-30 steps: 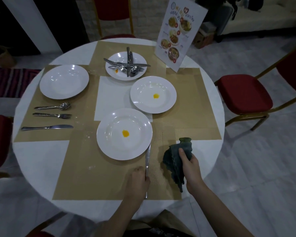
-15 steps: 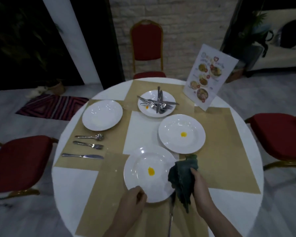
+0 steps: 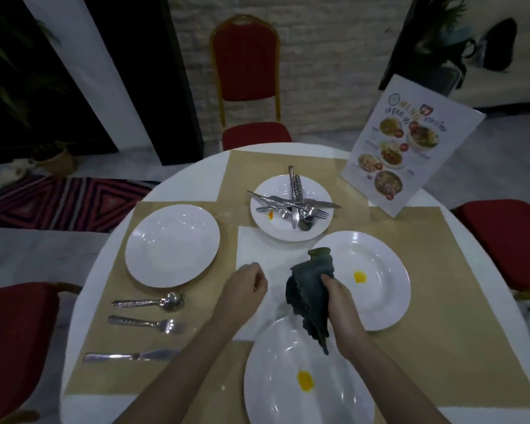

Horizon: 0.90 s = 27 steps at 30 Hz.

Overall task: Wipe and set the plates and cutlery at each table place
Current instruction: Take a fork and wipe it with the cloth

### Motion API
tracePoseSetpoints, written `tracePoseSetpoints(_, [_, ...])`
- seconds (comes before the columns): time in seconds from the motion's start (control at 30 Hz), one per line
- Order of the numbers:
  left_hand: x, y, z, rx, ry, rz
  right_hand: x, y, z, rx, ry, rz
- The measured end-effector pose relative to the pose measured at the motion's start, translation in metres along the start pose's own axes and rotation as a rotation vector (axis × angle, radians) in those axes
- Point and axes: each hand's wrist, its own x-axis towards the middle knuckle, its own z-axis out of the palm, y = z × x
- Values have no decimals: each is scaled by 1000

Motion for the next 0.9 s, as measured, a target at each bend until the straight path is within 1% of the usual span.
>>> tracePoseSetpoints(0.07, [52,-10,-1,98,13,87,17,-3,19,20,30,6])
tracePoseSetpoints(0.17, [122,-16,0,284,-20,249,39,-2,40,17,67,40])
tracePoseSetpoints(0.27, [177,-22,9,481,-33,362,50,2,51,11,73,80])
tracePoseSetpoints(0.4, [214,-27,16,753,-10,450,57,0,53,6,99,99])
tracePoseSetpoints(0.47, [222,-26,17,832,6,478,58,-2,54,2,115,87])
tracePoseSetpoints(0.6, [226,-28,18,894,81,570,57,-1,55,1,120,102])
tracePoseSetpoints(0.7, [222,-28,11,893,66,631,55,0,52,10,143,118])
tracePoseSetpoints(0.8, [220,-29,3,872,76,639,52,1,49,9,158,119])
tracePoseSetpoints(0.9, [214,-31,-1,817,87,594,47,1,47,30,155,125])
